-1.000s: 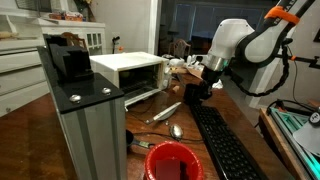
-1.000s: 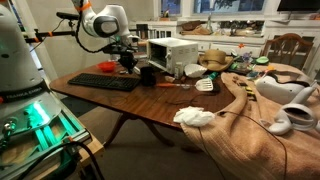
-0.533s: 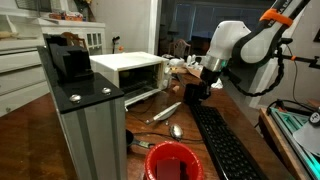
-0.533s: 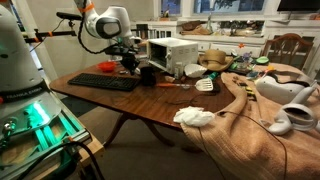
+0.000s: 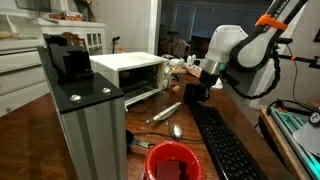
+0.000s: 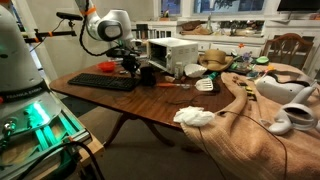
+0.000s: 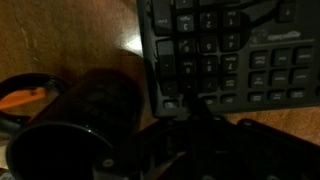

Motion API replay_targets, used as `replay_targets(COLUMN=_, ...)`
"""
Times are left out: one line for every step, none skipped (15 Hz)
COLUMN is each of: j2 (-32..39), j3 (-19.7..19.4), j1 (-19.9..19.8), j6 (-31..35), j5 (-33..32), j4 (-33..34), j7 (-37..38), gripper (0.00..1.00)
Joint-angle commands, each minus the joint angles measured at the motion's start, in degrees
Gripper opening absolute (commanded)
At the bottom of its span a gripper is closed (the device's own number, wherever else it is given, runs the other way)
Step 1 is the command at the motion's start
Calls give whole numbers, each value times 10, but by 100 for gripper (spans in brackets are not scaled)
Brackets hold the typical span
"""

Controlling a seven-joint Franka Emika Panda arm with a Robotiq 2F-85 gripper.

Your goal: Press the buttons of the keyboard on the top right

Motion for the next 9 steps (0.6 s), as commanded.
replay_targets(j2=22, j3=12, j1=-18, j6=17, j5=-9, j4=8, j7=-13, gripper=0)
replay_targets(j2=24, j3=18, j1=-23, j6=18, j5=-5, j4=8, j7=-19, gripper=0)
replay_targets(j2=25, j3=31, j1=-32, j6=18, j5=8, j4=8, j7=-34, gripper=0)
replay_targets(j2=26, j3=40, j1=-40, j6=18, j5=14, j4=8, j7=-44, gripper=0)
replay_targets(j2=28, j3=50, j1=-47, j6=19, j5=18, j4=8, j7=-52, gripper=0)
replay_targets(j2=30, j3=55, j1=-51, j6=21, j5=17, j4=8, j7=-56, gripper=0)
replay_targets(j2=31, j3=61, j1=-57, j6=21, j5=17, j4=8, j7=-61, gripper=0)
replay_targets(j2=33, j3=64, j1=-60, j6=24, j5=13, j4=7, j7=-63, gripper=0)
replay_targets(j2=33, j3=68, j1=-64, j6=24, j5=12, j4=8, j7=-67, gripper=0)
